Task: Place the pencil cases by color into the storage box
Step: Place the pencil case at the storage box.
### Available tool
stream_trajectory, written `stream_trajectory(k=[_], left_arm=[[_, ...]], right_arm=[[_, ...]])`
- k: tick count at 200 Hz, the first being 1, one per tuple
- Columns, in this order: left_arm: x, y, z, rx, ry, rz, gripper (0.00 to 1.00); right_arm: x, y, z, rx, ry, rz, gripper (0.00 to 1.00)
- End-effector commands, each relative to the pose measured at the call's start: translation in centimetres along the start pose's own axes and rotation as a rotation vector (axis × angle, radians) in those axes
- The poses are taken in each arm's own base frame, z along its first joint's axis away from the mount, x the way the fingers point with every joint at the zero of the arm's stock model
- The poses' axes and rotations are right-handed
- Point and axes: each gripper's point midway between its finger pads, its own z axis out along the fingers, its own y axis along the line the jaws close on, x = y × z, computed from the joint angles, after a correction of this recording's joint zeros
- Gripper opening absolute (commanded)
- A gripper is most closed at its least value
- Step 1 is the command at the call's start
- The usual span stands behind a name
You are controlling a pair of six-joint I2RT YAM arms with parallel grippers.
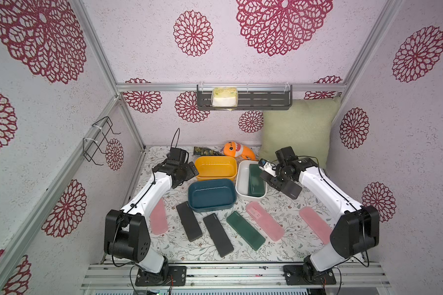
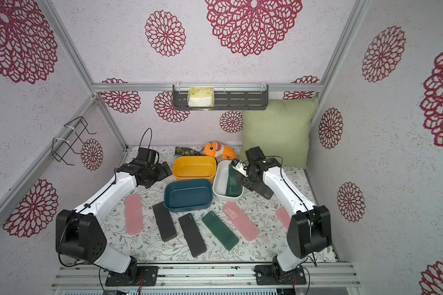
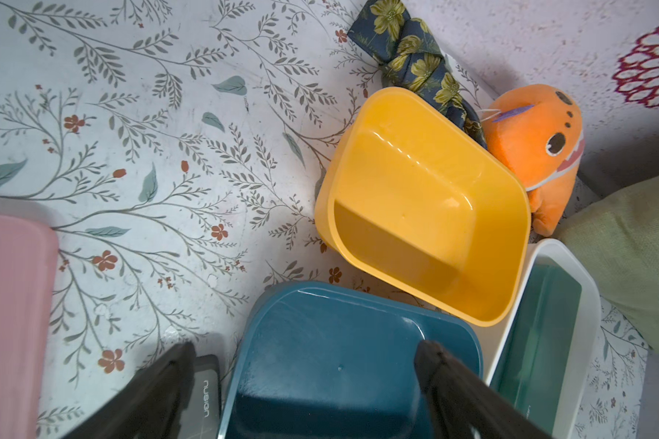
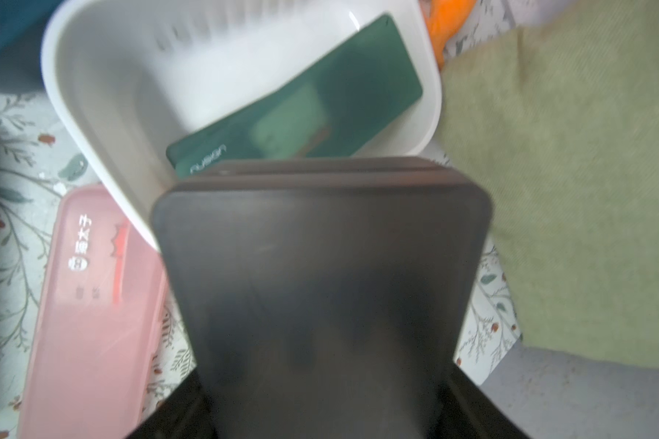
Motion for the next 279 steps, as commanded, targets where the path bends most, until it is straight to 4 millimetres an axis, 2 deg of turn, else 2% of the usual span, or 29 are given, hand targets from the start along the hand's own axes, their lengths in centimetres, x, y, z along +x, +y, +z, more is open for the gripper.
stream_trajectory(k=[1,50,68,78,96,108,140,167,193,210,249,279], left_arm=[[0.1,1.5,-0.2,-0.036,-0.005,-0.039,0.97],[1.0,4.1,2.5,-0.106,0.001,-0.110,0.99],[0.8,4.8,3.3,-0.142,-0.006,-0.130,0.85],[0.8,5.1,3.7,-0.159,-0.003,-0.138,0.68],[0.8,5.8,4.2,-0.197,-0.001,-0.147,0.46],[0.8,6.3,4.5,-0.221,0.003,-0.149,0.41],[1.7,7.0,5.7,-0.251,0.041,-0.143,0.40],[2.5,6.7,7.0,-0.231,0.077,-0.142,0.40],[3.2,6.0,8.0,-0.196,0.116,-0.146,0.39],[3.8,5.4,8.6,-0.172,0.138,-0.141,0.39],[4.4,3.8,9.2,-0.130,0.158,-0.119,0.40],[4.5,3.1,9.9,-0.115,0.171,-0.109,0.40]], right_arm=[[-3.4,-0.6,0.0,-0.013,-0.039,-0.116,0.29],[-13.1,-1.8,1.6,-0.046,-0.201,-0.238,0.29],[-16.8,-1.9,1.5,-0.066,-0.281,-0.262,0.29],[-18.6,-1.9,1.5,-0.063,-0.314,-0.279,0.29],[-21.4,-1.6,1.2,-0.048,-0.383,-0.308,0.29],[-22.8,-1.0,1.1,-0.052,-0.432,-0.325,0.29],[-25.9,1.2,1.2,-0.086,-0.546,-0.357,0.28],[-28.4,2.7,1.6,-0.080,-0.623,-0.382,0.27],[-30.1,4.1,2.2,-0.076,-0.670,-0.408,0.27],[-30.4,5.0,2.8,-0.092,-0.672,-0.417,0.27],[-29.3,6.8,4.0,-0.137,-0.607,-0.433,0.28],[-28.3,8.4,3.5,-0.163,-0.575,-0.466,0.28]])
